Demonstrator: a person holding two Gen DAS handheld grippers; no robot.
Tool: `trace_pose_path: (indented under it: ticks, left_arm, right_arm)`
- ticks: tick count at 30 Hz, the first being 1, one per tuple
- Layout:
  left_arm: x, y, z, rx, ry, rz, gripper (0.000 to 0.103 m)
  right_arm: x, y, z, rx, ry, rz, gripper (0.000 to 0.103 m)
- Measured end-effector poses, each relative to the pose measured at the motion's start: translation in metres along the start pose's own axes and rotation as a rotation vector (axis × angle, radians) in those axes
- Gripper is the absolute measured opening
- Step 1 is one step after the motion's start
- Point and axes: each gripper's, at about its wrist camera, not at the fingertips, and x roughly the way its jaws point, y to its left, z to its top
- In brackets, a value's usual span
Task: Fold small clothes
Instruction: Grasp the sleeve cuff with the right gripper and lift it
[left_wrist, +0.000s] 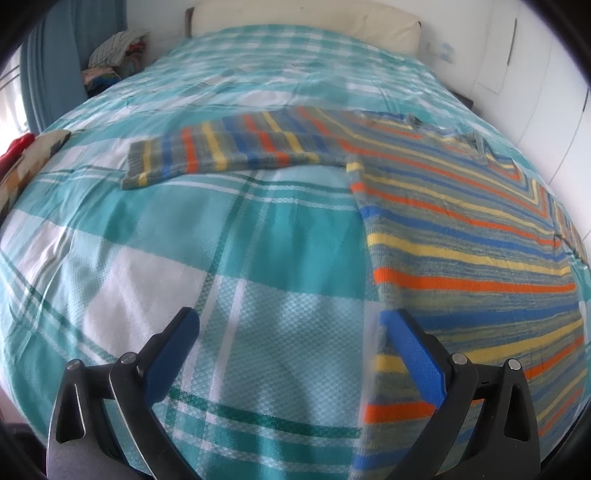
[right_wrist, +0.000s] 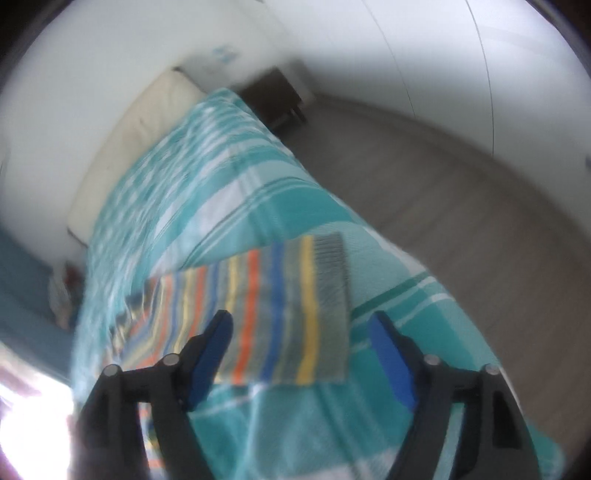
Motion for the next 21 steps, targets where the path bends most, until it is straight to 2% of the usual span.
trace_pose_path:
  ticks: [1, 3, 6, 8, 9, 10, 11, 13, 15, 17, 19, 21]
  left_arm:
    - [0.001, -0.001, 0.000, 0.005, 0.001, 0.005, 0.102]
    - [0.002, -0.002, -0.001, 0.015, 0.002, 0.018, 0.102]
    - [0.005, -0.004, -0.002, 0.016, 0.010, 0.024, 0.102]
    - [0.008, -0.004, -0.002, 0.014, 0.017, 0.027, 0.102]
    - [0.008, -0.005, -0.002, 0.014, 0.018, 0.028, 0.102]
    - [0.008, -0.005, -0.002, 0.014, 0.018, 0.029, 0.102]
    - [0.008, -0.005, -0.002, 0.014, 0.018, 0.028, 0.102]
    - [0.009, -0.004, -0.001, 0.013, 0.018, 0.026, 0.102]
    - [0.009, -0.005, 0.000, 0.011, 0.018, 0.024, 0.102]
    - [0.010, -0.005, 0.001, 0.007, 0.019, 0.022, 0.102]
    - [0.010, -0.006, 0.002, 0.005, 0.021, 0.017, 0.102]
    - [0.010, -0.007, 0.004, 0.006, 0.020, 0.009, 0.102]
  right_arm:
    - [0.007, -0.006, 0.003, 0.024, 0.015, -0.002, 0.067]
    - [0.016, -0.009, 0.006, 0.022, 0.020, -0.036, 0.066]
    - [0.025, -0.007, 0.007, 0.006, 0.023, -0.033, 0.065]
    - [0.031, -0.008, 0.007, 0.006, 0.035, -0.044, 0.060]
    - [0.034, -0.006, 0.008, -0.010, 0.040, -0.055, 0.046]
    - [0.034, -0.002, 0.007, -0.042, 0.046, -0.066, 0.024]
    - [0.031, 0.002, 0.007, -0.061, 0.045, -0.067, 0.014]
    - [0.020, 0.015, 0.009, -0.105, 0.025, -0.098, 0.007]
    - [0.003, 0.042, 0.011, -0.186, -0.018, -0.132, 0.006]
    - [-0.017, 0.089, 0.011, -0.317, -0.068, -0.147, 0.006]
    - [-0.032, 0.140, 0.005, -0.427, -0.090, -0.118, 0.006]
    - [-0.039, 0.197, -0.007, -0.516, -0.084, -0.037, 0.006]
